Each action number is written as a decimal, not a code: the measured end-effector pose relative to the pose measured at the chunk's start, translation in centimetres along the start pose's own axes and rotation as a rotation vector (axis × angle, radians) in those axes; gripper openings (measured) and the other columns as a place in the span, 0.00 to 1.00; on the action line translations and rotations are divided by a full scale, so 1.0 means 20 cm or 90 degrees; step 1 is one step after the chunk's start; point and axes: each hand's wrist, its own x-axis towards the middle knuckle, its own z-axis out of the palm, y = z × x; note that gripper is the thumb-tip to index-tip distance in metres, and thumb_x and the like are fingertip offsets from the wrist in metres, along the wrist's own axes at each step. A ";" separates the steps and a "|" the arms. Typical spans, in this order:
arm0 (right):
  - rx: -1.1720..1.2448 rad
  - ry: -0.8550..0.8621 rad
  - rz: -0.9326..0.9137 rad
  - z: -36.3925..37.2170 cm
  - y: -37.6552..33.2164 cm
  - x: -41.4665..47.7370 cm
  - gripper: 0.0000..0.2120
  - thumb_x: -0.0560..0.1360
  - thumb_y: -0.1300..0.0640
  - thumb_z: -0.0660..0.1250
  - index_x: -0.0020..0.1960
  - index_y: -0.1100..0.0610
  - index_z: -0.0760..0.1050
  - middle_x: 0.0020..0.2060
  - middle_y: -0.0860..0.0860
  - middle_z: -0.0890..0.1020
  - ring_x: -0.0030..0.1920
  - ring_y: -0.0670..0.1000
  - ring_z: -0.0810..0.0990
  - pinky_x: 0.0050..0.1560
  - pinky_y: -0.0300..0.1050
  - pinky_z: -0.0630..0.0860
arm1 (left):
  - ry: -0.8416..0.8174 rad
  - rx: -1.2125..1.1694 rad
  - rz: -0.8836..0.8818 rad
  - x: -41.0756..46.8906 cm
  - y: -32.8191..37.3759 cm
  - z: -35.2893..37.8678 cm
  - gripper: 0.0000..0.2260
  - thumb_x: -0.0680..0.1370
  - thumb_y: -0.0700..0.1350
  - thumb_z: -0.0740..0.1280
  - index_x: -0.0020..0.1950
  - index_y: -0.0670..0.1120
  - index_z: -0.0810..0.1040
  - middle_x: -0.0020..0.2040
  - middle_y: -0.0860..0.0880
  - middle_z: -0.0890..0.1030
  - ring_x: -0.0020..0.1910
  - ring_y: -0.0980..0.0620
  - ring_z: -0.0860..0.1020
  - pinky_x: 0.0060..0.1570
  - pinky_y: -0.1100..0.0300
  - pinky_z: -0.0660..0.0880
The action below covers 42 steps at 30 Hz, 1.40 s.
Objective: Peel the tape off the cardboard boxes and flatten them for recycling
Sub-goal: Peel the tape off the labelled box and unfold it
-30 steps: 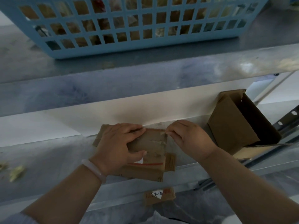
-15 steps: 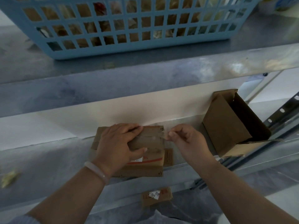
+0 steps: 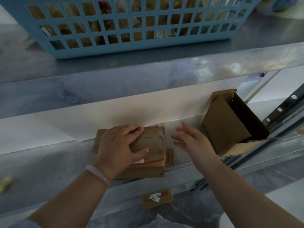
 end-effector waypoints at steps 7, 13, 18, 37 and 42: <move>-0.358 -0.007 -0.121 0.06 0.04 -0.04 0.06 0.75 0.54 0.71 0.49 0.45 0.83 0.38 0.36 0.84 0.41 0.33 0.80 0.38 0.24 0.73 | -0.008 0.017 0.000 0.00 0.01 0.00 0.33 0.68 0.72 0.57 0.68 0.57 0.73 0.66 0.59 0.73 0.64 0.55 0.71 0.64 0.51 0.68; -0.401 0.034 -0.092 0.08 0.03 0.02 0.03 0.73 0.49 0.72 0.41 0.47 0.80 0.34 0.40 0.83 0.37 0.38 0.81 0.38 0.34 0.77 | -0.006 0.020 0.000 0.00 0.01 0.00 0.33 0.68 0.72 0.57 0.68 0.57 0.73 0.66 0.59 0.73 0.63 0.55 0.71 0.64 0.52 0.67; -0.433 0.008 -0.122 0.12 0.01 0.02 0.19 0.73 0.43 0.71 0.62 0.46 0.78 0.53 0.38 0.81 0.45 0.35 0.78 0.42 0.26 0.73 | -0.010 0.027 0.001 0.00 0.01 0.00 0.33 0.68 0.72 0.56 0.68 0.57 0.73 0.66 0.59 0.73 0.63 0.55 0.71 0.64 0.54 0.67; -0.594 0.022 -0.345 0.11 -0.03 -0.04 0.10 0.76 0.53 0.70 0.37 0.46 0.73 0.32 0.41 0.77 0.36 0.41 0.77 0.34 0.26 0.67 | -0.002 0.005 -0.014 0.00 0.02 0.00 0.33 0.67 0.72 0.56 0.67 0.58 0.74 0.65 0.59 0.74 0.63 0.54 0.72 0.65 0.52 0.66; -0.296 0.046 -0.130 0.10 -0.06 -0.02 0.04 0.73 0.54 0.73 0.40 0.48 0.81 0.34 0.44 0.85 0.38 0.44 0.84 0.45 0.44 0.82 | -0.003 0.019 -0.009 0.01 0.01 0.01 0.33 0.68 0.73 0.55 0.67 0.58 0.73 0.65 0.60 0.74 0.63 0.54 0.72 0.65 0.52 0.67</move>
